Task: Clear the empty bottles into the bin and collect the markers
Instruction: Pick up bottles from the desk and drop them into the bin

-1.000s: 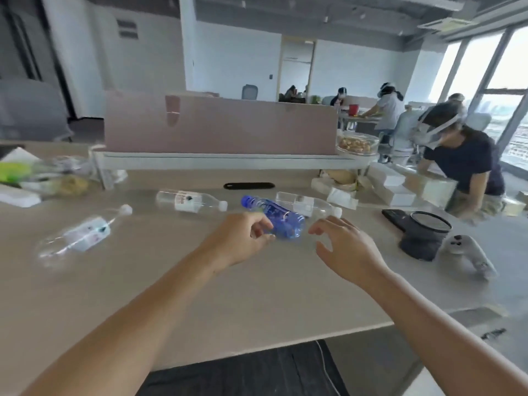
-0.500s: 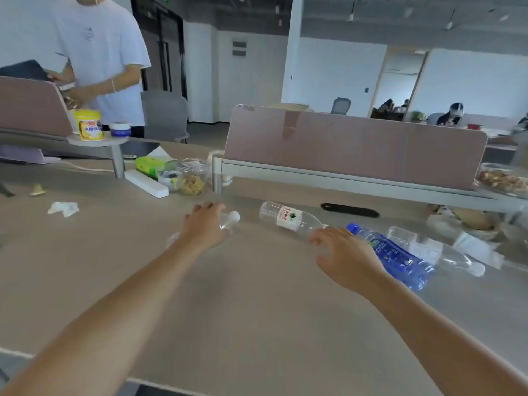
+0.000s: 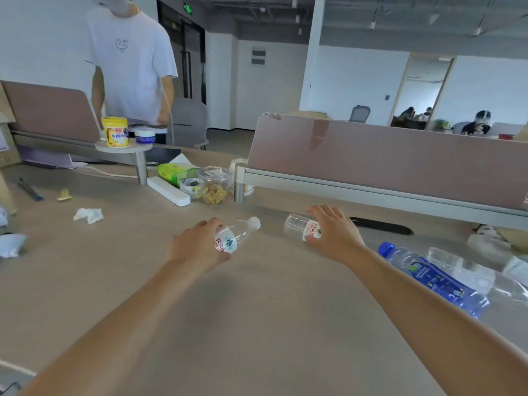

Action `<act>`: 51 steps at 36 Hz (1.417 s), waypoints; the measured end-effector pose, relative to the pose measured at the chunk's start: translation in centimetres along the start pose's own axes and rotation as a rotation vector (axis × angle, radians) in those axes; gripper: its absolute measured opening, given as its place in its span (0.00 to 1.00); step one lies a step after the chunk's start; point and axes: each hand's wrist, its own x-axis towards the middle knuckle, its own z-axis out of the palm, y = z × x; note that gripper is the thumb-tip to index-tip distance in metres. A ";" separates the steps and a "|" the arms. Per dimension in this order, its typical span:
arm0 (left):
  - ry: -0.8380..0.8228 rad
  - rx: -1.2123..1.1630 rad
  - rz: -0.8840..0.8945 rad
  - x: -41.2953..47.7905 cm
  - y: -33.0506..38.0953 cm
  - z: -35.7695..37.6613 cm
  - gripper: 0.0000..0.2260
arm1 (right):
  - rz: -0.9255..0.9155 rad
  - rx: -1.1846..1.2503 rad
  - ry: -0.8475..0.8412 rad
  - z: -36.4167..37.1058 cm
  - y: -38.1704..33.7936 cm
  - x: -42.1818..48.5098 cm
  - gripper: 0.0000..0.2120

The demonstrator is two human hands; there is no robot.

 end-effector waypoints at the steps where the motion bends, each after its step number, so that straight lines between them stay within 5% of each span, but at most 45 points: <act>1: 0.016 -0.011 0.002 -0.3 -0.1 -0.5 0.28 | 0.024 0.006 -0.018 0.5 0.0 0.8 0.30; 10: 0.020 -0.078 -0.001 -1.5 0.0 -1.4 0.29 | 0.219 -0.042 -0.240 5.5 1.6 3.8 0.41; 21: -0.021 -0.068 0.038 -1.3 2.2 -0.7 0.29 | 0.167 -0.099 -0.199 5.2 2.5 1.5 0.32; 31: -0.039 -0.122 0.141 -3.4 8.5 -1.9 0.27 | 0.110 -0.206 -0.008 -6.2 4.8 -4.1 0.29; 51: -0.217 -0.341 0.764 -21.1 36.9 2.3 0.34 | 0.522 -0.468 0.073 -25.7 18.7 -37.0 0.36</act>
